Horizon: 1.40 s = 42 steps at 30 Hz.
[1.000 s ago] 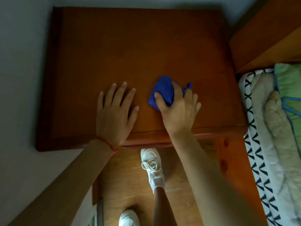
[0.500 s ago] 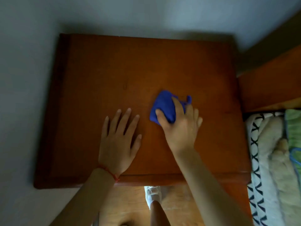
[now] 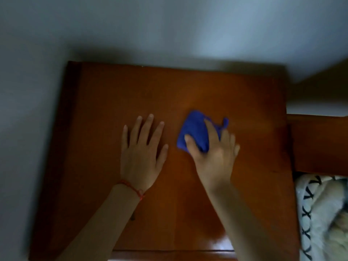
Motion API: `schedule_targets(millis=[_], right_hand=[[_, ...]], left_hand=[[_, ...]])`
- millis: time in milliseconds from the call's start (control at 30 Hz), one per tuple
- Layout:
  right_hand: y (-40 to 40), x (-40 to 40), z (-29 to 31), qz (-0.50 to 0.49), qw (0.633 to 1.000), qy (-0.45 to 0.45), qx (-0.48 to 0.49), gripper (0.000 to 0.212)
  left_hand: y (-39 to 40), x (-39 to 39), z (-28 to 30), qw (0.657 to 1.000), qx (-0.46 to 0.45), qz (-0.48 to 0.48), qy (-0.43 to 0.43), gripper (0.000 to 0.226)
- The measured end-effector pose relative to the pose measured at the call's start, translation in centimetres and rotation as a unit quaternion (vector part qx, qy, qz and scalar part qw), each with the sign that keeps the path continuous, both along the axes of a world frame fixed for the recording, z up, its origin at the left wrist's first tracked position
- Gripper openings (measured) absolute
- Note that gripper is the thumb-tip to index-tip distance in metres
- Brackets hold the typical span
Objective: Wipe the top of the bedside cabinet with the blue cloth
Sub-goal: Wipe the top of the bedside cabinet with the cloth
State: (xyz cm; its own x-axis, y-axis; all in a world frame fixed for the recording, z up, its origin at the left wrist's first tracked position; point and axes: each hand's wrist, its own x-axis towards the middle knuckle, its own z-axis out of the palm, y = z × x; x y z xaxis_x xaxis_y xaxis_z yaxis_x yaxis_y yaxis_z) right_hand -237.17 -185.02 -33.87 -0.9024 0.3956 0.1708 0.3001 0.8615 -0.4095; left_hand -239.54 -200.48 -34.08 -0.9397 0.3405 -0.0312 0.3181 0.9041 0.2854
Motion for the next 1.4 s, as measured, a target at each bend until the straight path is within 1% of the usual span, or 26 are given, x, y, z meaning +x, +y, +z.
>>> schedule_targets(millis=[67, 100, 167, 267, 333, 400, 467, 533, 633, 700, 767, 833, 867, 933, 1000, 1067, 1133, 1167, 1233, 1333, 1400], right_hand=[[-0.1, 2.3, 0.1, 0.018, 1.0, -0.014, 0.015, 0.056], [0.3, 1.7, -0.1, 0.031, 0.999, -0.023, 0.018, 0.057], [1.0, -2.2, 0.2, 0.042, 0.998, -0.027, 0.022, 0.057], [1.8, -10.3, 0.7, 0.015, 0.999, -0.029, -0.005, 0.058], [2.1, -12.8, 0.6, 0.009, 0.999, -0.035, -0.015, 0.058], [2.1, -11.7, 0.5, 0.019, 0.999, -0.031, -0.014, 0.059], [2.2, -8.8, 0.6, 0.033, 0.999, -0.024, -0.004, 0.059], [2.6, -7.6, 0.8, 0.041, 0.999, -0.034, 0.01, 0.059], [1.8, -11.2, 1.1, 0.045, 0.997, -0.058, 0.001, 0.06], [0.0, -13.8, 0.9, 0.068, 0.995, -0.073, -0.008, 0.061], [-0.9, -14.9, 0.6, 0.101, 0.992, -0.079, 0.0, 0.062], [0.4, -14.3, 0.7, 0.119, 0.99, -0.071, 0.028, 0.062], [1.5, -13.7, 0.8, 0.107, 0.992, -0.06, 0.036, 0.061], [2.5, -12.7, 1.0, 0.045, 0.997, -0.051, 0.022, 0.059], [0.9, -12.9, 0.8, 0.014, 0.998, -0.064, -0.014, 0.059], [-1.6, -13.5, 0.6, 0.054, 0.996, -0.07, -0.015, 0.06], [-2.3, -14.3, 0.6, 0.11, 0.991, -0.078, 0.01, 0.062], [-2.1, -14.6, 0.6, 0.125, 0.989, -0.078, 0.023, 0.062], [-1.5, -14.4, 0.4, 0.115, 0.99, -0.07, 0.034, 0.062], [-2.7, -10.2, 0.4, 0.054, 0.997, -0.048, -0.007, 0.06], [-4.0, -6.3, 0.4, 0.046, 0.997, -0.054, -0.009, 0.059]], left_hand=[[-0.2, -0.3, -0.4, 1.0, -0.005, -0.003, 0.001, 0.053], [-0.2, -0.3, -0.5, 1.0, -0.007, -0.004, 0.003, 0.053], [-0.2, -0.3, -0.7, 1.0, -0.009, -0.006, 0.004, 0.052], [-0.3, -0.4, -0.8, 1.0, -0.011, -0.002, 0.0, 0.05], [-0.4, -0.4, -0.8, 1.0, -0.002, -0.001, -0.003, 0.049], [-0.5, -0.5, -0.8, 1.0, 0.006, 0.002, -0.007, 0.048], [-0.5, -0.5, -0.6, 1.0, 0.008, 0.005, -0.014, 0.048], [-0.4, -0.6, -0.4, 1.0, 0.011, 0.008, -0.022, 0.048], [-0.2, -0.8, -0.2, 1.0, 0.017, 0.014, -0.018, 0.047], [-0.3, -1.3, 0.0, 0.999, 0.023, 0.031, -0.018, 0.048], [-0.8, -2.3, -0.1, 0.999, 0.009, 0.048, -0.013, 0.05], [-1.5, -3.0, -0.3, 0.999, -0.008, 0.051, -0.015, 0.053], [-1.9, -3.3, -0.4, 0.999, -0.014, 0.045, -0.017, 0.054], [-2.2, -3.5, -0.4, 0.999, -0.022, 0.033, -0.021, 0.054], [-2.3, -3.6, -0.6, 0.999, -0.023, 0.03, -0.017, 0.054], [-2.3, -3.5, -0.6, 0.999, -0.021, 0.028, -0.012, 0.053], [-2.5, -3.4, -0.6, 0.999, -0.017, 0.027, -0.011, 0.053], [-2.5, -3.5, -0.6, 1.0, -0.014, 0.026, -0.011, 0.053], [-2.5, -3.5, -0.6, 1.0, -0.011, 0.022, -0.005, 0.053], [-2.8, -3.3, -0.1, 1.0, 0.011, 0.023, -0.008, 0.052], [-3.4, -2.6, 0.2, 0.999, 0.023, 0.035, -0.005, 0.051]])
